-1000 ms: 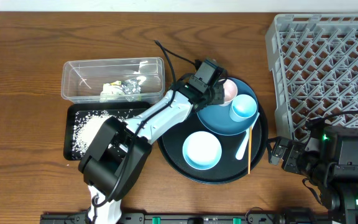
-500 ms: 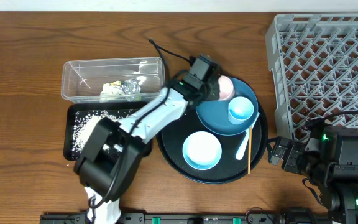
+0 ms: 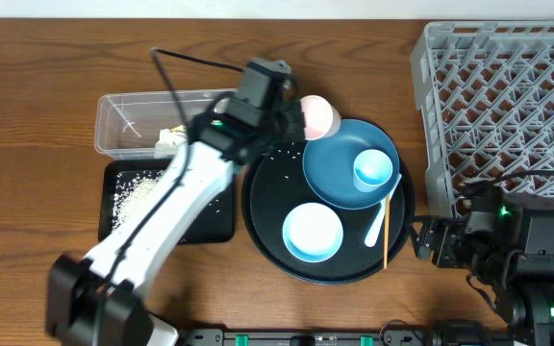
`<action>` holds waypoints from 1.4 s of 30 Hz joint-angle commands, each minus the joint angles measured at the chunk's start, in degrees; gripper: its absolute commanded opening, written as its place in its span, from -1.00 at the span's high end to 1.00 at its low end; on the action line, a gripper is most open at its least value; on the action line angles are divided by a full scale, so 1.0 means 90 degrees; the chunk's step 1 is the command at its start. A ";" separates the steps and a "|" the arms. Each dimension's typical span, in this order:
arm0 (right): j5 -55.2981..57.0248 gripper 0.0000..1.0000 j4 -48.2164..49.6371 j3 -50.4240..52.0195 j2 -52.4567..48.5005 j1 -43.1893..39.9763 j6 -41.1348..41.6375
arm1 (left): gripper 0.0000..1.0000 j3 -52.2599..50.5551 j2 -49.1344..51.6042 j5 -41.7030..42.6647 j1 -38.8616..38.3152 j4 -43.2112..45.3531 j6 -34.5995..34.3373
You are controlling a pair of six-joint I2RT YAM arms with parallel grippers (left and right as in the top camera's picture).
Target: Sort waste into correct bins and load items into the dishwasher rack
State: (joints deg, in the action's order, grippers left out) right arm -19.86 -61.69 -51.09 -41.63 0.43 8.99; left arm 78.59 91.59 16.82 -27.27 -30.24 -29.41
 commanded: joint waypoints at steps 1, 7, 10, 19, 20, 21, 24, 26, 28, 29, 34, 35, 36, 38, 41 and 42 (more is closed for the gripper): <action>-0.1960 -0.44 0.0306 0.0022 -0.0002 -0.0046 -0.1139 | 0.88 0.0121 -0.0420 0.1931 0.0372 -0.0267 0.0707; -0.3296 -0.38 0.0930 0.0024 -0.0002 -0.0046 -0.1656 | 0.88 0.0121 -0.0559 0.5316 0.1112 -0.0617 0.1460; -0.4223 -0.29 0.1110 0.0024 -0.0032 -0.0046 -0.2200 | 0.87 0.0117 -0.0559 0.6467 0.1447 -0.0636 0.1758; -0.6125 -0.66 0.1688 0.0024 -0.0707 -0.0049 -0.3844 | 0.88 0.0114 -0.0556 0.8082 0.2123 -0.0636 0.2076; -0.6212 -0.74 0.1853 0.0024 -0.0833 -0.0049 -0.3842 | 0.88 0.0114 -0.0556 0.8080 0.2123 -0.0636 0.2079; -0.6358 -0.79 0.2076 0.0024 -0.0993 -0.0049 -0.3842 | 0.87 0.0114 -0.0556 0.8082 0.2123 -0.0636 0.2101; -0.6895 -0.82 0.2795 0.0024 -0.1535 -0.0061 -0.3733 | 0.88 0.0109 -0.0556 0.8077 0.2123 -0.0634 0.2159; -0.7208 -0.82 0.3296 0.0024 -0.1860 -0.0092 -0.3504 | 0.88 0.0100 -0.0556 0.8043 0.2123 -0.0607 0.2188; -0.7378 -0.78 0.3932 0.0024 -0.2215 -0.0131 -0.3072 | 0.88 0.0078 -0.0556 0.7905 0.2096 -0.0614 0.2198; -0.7378 -0.77 0.4211 0.0024 -0.2348 -0.0138 -0.2817 | 0.88 0.0056 -0.0554 0.7817 0.2072 -0.0614 0.2198; -0.7271 -0.70 0.5447 0.0024 -0.2698 -0.0136 -0.1387 | 0.87 0.0000 -0.0554 0.7283 0.1875 -0.0607 0.2195; -0.7174 -0.69 0.5625 0.0024 -0.2691 -0.0136 -0.1093 | 0.88 0.0000 -0.0554 0.7220 0.1848 -0.0588 0.2195; -0.7031 -0.67 0.5853 0.0024 -0.2659 -0.0136 -0.0678 | 0.88 0.0000 -0.0554 0.7169 0.1817 -0.0559 0.2198; -0.6759 -0.66 0.6278 0.0024 -0.2596 -0.0136 0.0107 | 0.88 0.0000 -0.0554 0.7167 0.1775 -0.0481 0.2195; -0.6365 -0.67 0.6761 0.0024 -0.2390 -0.0136 0.1180 | 0.88 0.0000 -0.0554 0.7009 0.1739 -0.0418 0.2132; -0.6254 -0.68 0.6822 0.0024 -0.2305 -0.0136 0.1379 | 0.88 0.0000 -0.0554 0.6875 0.1739 -0.0420 0.2050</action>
State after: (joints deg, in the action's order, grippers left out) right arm -79.85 -1.48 -50.70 -64.86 -0.58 8.03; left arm 78.54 86.91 81.23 -11.46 -34.24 -10.48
